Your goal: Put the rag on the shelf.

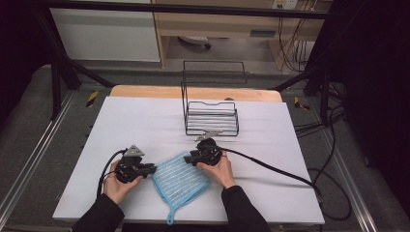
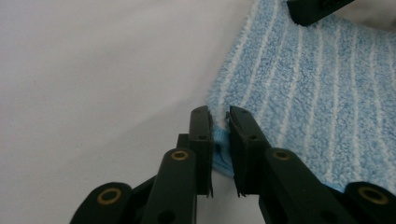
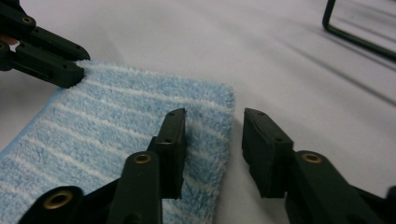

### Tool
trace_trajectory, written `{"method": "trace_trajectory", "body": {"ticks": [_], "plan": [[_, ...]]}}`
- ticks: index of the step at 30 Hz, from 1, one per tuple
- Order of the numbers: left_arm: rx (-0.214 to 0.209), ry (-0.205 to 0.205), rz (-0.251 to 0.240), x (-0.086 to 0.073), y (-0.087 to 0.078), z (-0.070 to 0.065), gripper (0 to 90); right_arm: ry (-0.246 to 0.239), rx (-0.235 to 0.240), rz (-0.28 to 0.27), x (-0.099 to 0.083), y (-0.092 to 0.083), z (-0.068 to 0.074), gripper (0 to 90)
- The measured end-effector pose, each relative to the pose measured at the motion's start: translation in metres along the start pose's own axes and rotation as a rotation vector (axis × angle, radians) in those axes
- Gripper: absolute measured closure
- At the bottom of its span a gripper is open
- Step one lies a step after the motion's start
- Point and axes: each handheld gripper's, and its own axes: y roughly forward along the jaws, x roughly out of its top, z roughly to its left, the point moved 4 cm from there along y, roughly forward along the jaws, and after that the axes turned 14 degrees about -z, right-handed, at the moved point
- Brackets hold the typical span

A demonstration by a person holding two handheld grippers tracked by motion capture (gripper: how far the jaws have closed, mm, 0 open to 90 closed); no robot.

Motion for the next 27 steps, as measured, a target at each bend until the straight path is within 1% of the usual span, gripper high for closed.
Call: {"method": "trace_trajectory", "body": {"ticks": [3,5,6,8,10,14,16,17,18,22,24,27], "plan": [[0.003,0.010,-0.003,0.000,0.000,0.000,78.8,0.010,0.019,0.001,-0.002,0.001,0.001,72.2],[0.003,0.008,-0.009,0.001,-0.001,0.000,78.1,0.019,0.025,0.002,-0.002,0.001,0.002,76.7],[0.005,0.001,-0.020,0.001,-0.001,0.000,77.4,0.020,0.025,0.001,-0.002,0.001,0.002,78.2],[0.007,0.007,-0.034,0.002,-0.003,0.001,75.0,0.025,0.021,0.001,-0.001,0.000,0.002,79.9],[0.017,0.004,-0.054,0.004,-0.005,0.001,69.8,0.019,0.011,-0.003,-0.001,-0.002,0.003,80.6],[0.029,-0.007,-0.099,0.007,-0.010,0.003,59.1,0.019,-0.033,-0.001,-0.001,-0.008,0.005,81.1],[0.033,-0.012,-0.114,0.008,-0.012,0.004,55.7,0.026,-0.057,0.003,-0.002,-0.013,0.005,81.1],[0.035,-0.012,-0.121,0.008,-0.012,0.004,53.0,0.036,-0.086,0.006,-0.003,-0.019,0.004,81.1],[0.038,-0.012,-0.125,0.008,-0.013,0.004,53.0,0.036,-0.086,0.006,-0.003,-0.019,0.004,81.1],[0.036,-0.024,-0.141,0.009,-0.014,0.004,48.8,0.057,-0.154,-0.002,-0.008,-0.034,-0.001,80.8],[0.036,-0.023,-0.141,0.009,-0.013,0.004,46.7,0.067,-0.178,-0.008,-0.011,-0.041,-0.003,80.5],[0.038,-0.018,-0.141,0.008,-0.013,0.003,43.5,0.079,-0.202,-0.022,-0.014,-0.050,-0.006,80.2]]}}
